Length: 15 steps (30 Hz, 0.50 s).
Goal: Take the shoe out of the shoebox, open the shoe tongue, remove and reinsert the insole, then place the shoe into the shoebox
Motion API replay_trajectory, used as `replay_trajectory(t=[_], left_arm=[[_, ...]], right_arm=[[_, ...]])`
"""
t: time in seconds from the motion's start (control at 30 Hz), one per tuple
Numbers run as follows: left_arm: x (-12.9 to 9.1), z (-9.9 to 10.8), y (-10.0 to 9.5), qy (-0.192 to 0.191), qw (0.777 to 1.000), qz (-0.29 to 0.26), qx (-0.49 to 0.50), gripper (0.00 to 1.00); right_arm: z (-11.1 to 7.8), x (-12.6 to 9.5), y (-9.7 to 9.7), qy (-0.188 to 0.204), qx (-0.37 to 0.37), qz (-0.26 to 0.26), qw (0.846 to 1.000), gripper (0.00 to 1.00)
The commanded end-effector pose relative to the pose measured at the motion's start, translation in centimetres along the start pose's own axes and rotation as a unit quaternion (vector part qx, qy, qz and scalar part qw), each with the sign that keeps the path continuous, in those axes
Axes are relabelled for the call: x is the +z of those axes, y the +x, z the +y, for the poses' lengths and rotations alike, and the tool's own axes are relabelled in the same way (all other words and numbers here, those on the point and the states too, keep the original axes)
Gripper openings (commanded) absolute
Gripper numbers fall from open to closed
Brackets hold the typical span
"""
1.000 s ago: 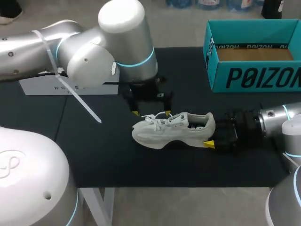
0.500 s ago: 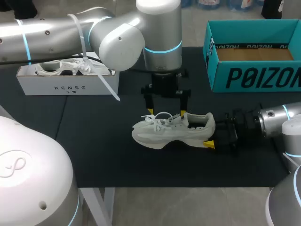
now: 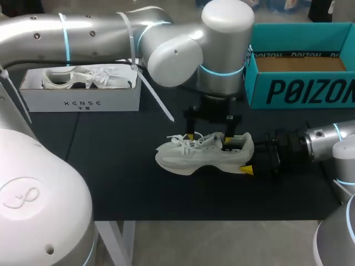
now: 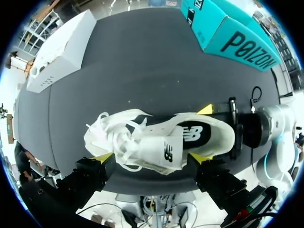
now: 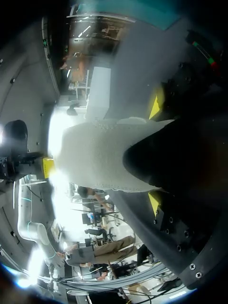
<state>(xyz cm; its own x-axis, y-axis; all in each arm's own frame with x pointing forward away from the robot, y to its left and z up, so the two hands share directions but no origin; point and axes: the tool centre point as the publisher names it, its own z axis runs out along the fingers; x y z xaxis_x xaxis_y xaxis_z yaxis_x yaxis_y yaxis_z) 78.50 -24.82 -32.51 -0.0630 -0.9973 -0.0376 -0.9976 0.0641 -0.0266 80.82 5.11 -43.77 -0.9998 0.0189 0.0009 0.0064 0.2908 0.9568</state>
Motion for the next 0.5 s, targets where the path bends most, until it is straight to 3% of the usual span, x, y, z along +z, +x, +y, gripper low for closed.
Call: replay_trajectory(t=[0.03,0.47,0.5], left_arm=[[1.3,-0.2,0.8,0.017,0.998,-0.05,-0.02,1.0],[2.7,-0.7,0.1,0.024,0.997,-0.06,-0.052,1.0],[2.5,-0.7,0.1,0.026,0.997,-0.055,-0.051,0.32]], right_arm=[[-0.5,0.5,0.1,0.001,0.001,0.0,1.0,0.0],[-0.5,0.5,0.1,0.001,0.001,0.0,1.0,0.0],[-0.5,0.5,0.1,0.001,0.001,0.0,1.0,0.0]])
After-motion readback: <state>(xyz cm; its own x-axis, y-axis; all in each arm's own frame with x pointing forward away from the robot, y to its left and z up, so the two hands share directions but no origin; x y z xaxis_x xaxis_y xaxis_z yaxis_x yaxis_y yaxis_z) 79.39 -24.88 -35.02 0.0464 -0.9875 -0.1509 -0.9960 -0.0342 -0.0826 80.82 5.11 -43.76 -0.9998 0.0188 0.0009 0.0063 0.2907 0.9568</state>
